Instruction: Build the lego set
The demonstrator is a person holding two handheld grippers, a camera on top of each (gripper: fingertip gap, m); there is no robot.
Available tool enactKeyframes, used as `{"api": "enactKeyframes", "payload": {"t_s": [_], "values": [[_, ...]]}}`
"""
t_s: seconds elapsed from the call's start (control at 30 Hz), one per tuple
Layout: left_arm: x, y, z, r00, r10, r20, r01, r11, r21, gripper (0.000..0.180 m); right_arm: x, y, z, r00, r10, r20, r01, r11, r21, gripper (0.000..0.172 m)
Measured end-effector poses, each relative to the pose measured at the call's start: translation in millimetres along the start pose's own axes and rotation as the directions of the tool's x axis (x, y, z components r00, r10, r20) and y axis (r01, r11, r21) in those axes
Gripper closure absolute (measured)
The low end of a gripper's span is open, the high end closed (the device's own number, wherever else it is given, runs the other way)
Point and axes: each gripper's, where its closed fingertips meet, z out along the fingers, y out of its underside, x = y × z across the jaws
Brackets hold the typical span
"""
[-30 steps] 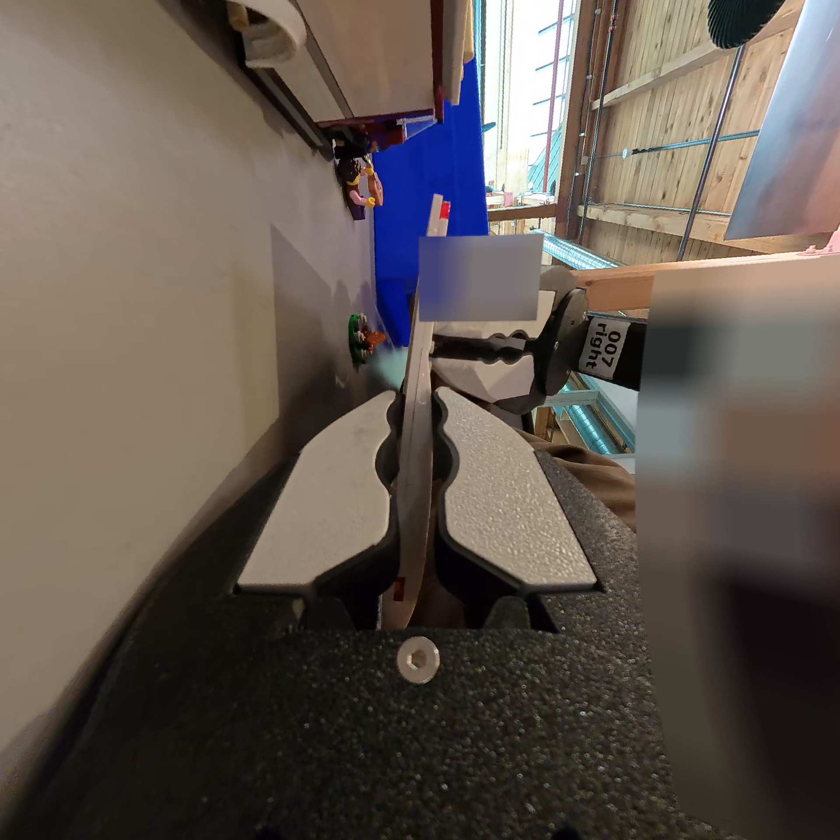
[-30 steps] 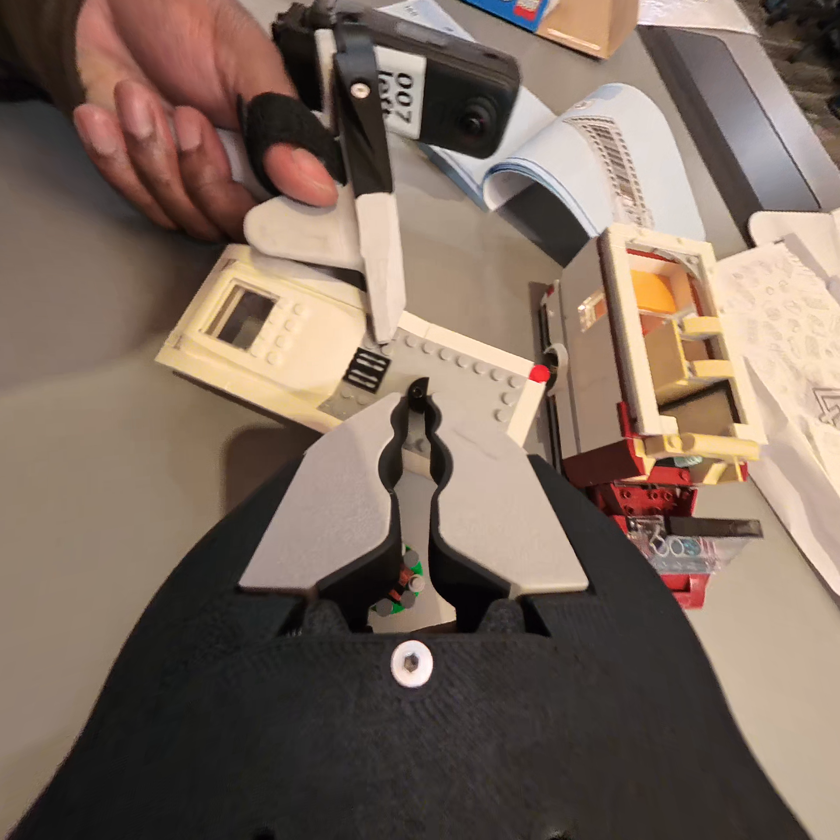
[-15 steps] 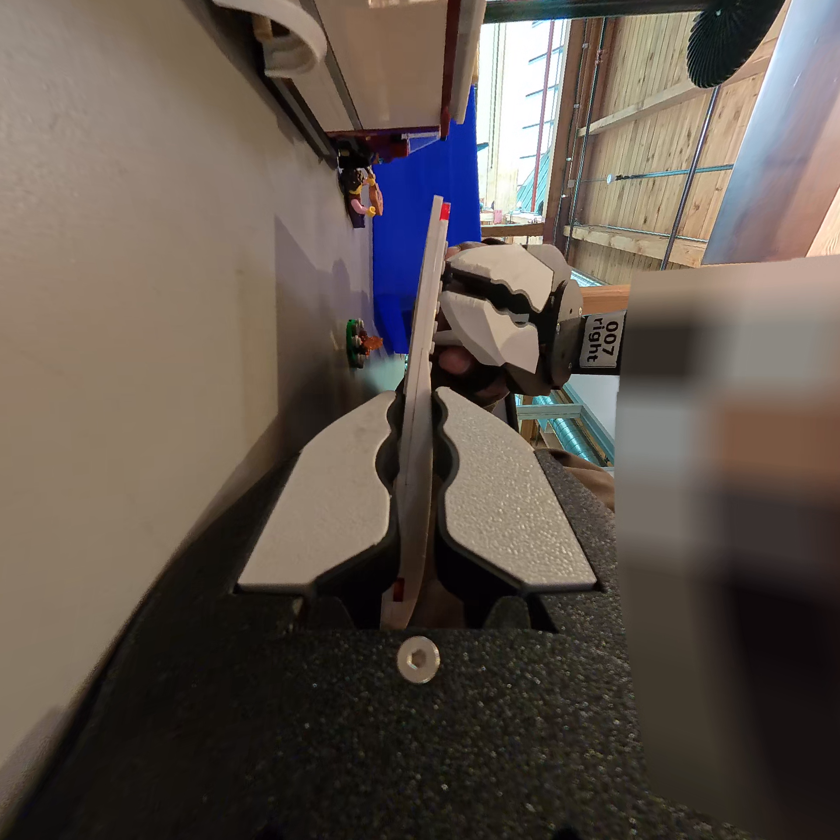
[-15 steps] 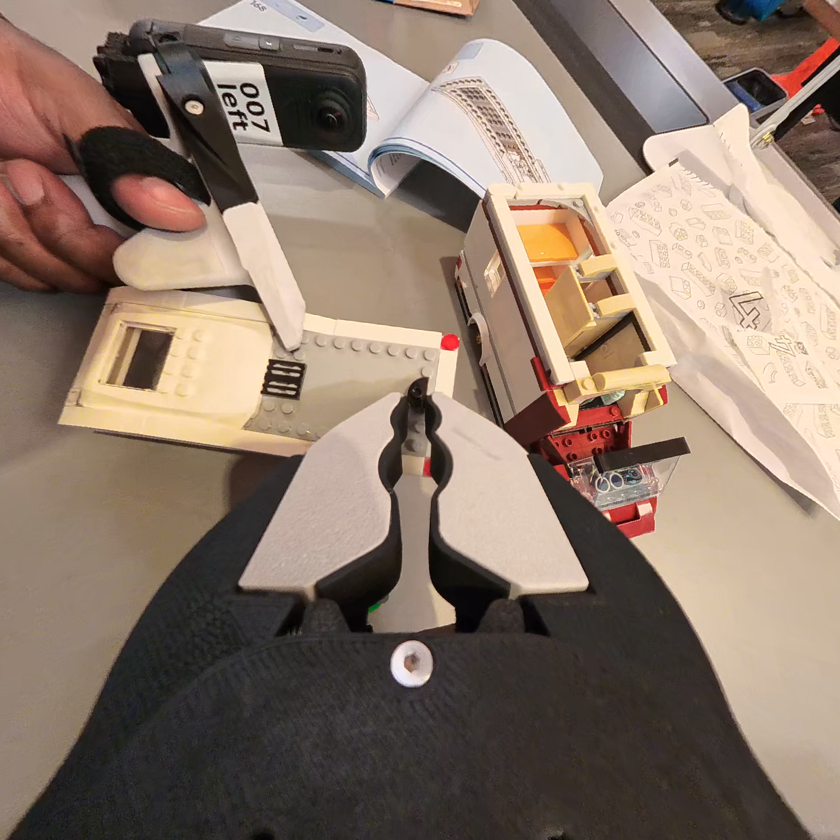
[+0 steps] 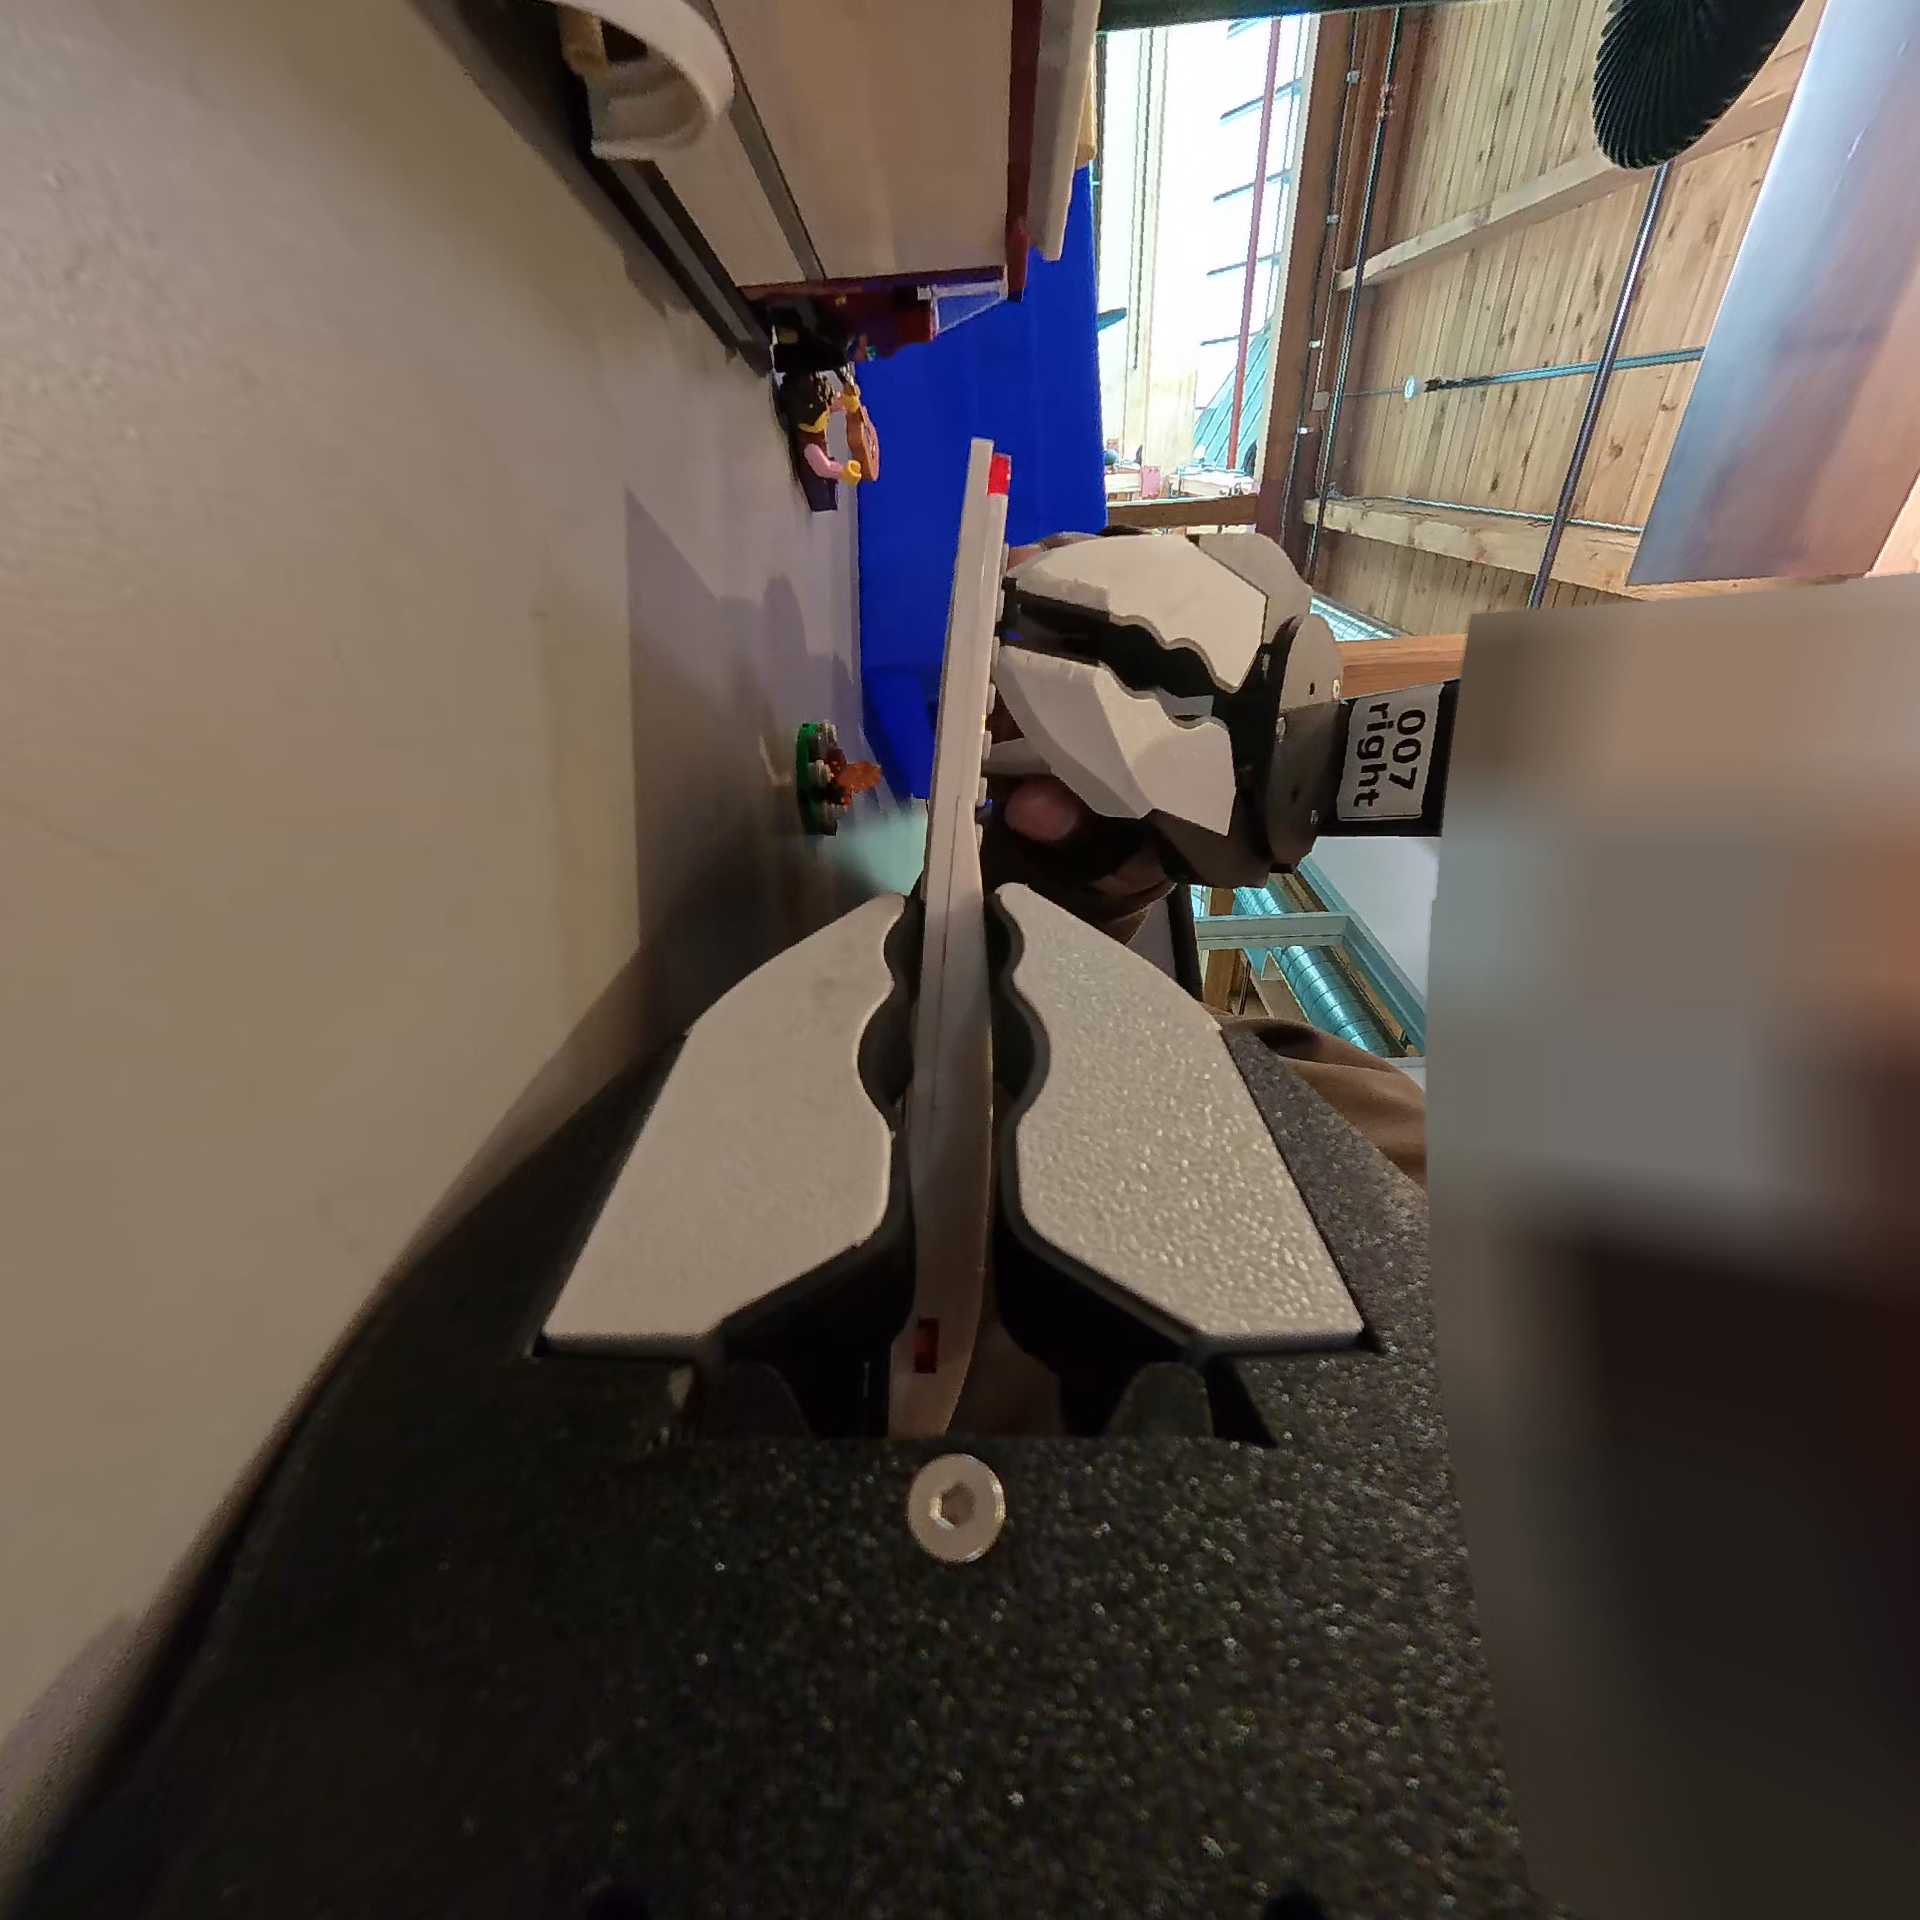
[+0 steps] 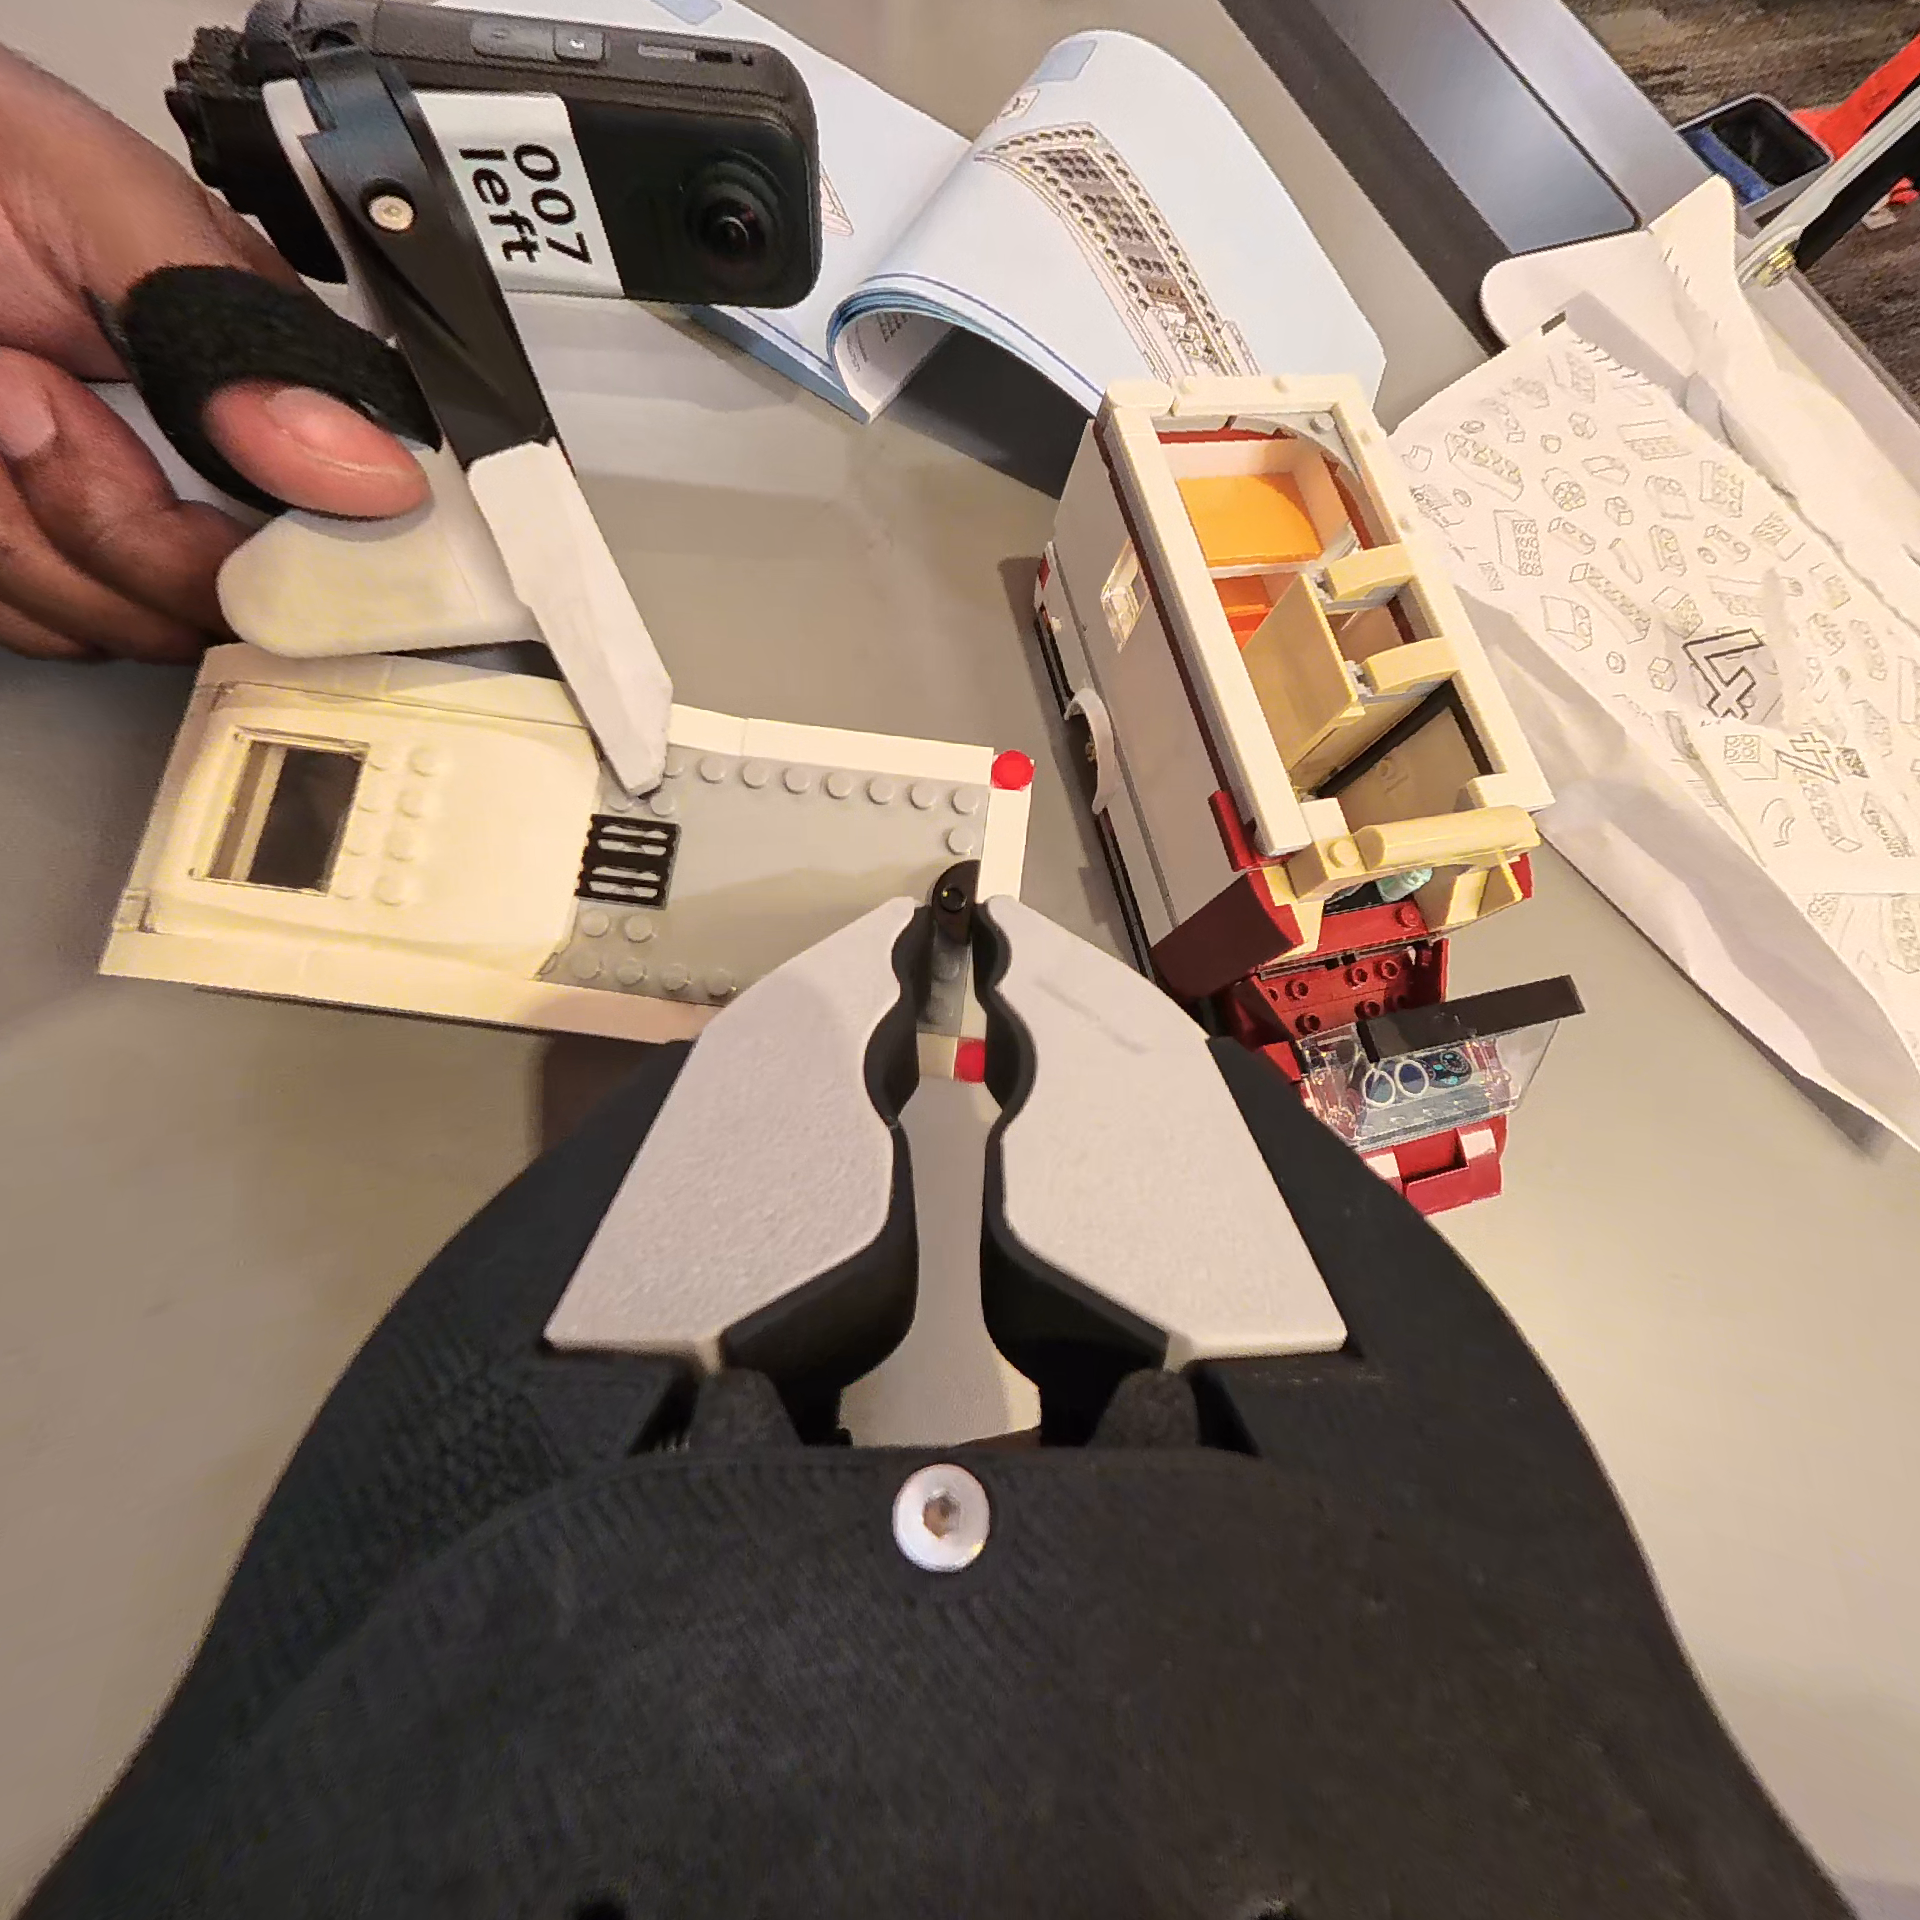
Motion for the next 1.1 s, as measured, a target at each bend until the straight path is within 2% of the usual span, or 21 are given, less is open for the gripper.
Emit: {"api": "enactKeyframes", "payload": {"t_s": [0.27, 0.4, 0.57, 0.73, 0.87, 1.1], "values": [[0.3, -0.9, -0.3, 1.0, -0.005, -0.004, 0.005, 1.0, 0.004, 0.169, -0.6, -1.6, -1.4, 1.0, 0.007, 0.011, -0.007, 1.0, 0.008, 0.161], [0.3, -1.7, -0.8, 1.0, -0.004, -0.005, 0.004, 1.0, 0.007, 0.169, 0.3, -3.7, -3.3, 1.0, 0.011, 0.01, -0.011, 1.0, 0.017, 0.154], [1.0, 0.4, -2.5, 1.0, 0.009, -0.005, -0.009, 1.0, -0.007, 0.169, 4.0, -8.0, -7.7, 0.989, 0.133, 0.063, -0.136, 0.99, 0.047, 0.143], [1.6, 4.4, -8.7, 1.0, 0.031, -0.002, -0.031, 0.999, -0.031, 0.169, -4.7, -3.8, -6.0, 0.912, 0.339, 0.232, -0.348, 0.937, -0.004, 0.131], [3.0, 9.3, -6.4, 0.999, 0.048, -0.008, -0.048, 0.997, -0.064, 0.169, -7.7, -6.2, -7.3, 0.85, 0.423, 0.316, -0.442, 0.897, -0.012, 0.13], [6.0, 14.7, -5.6, 0.998, 0.064, -0.024, -0.066, 0.992, -0.103, 0.169, -16.4, -9.6, -13.1, 0.697, 0.528, 0.485, -0.577, 0.815, -0.058, 0.13]]}}
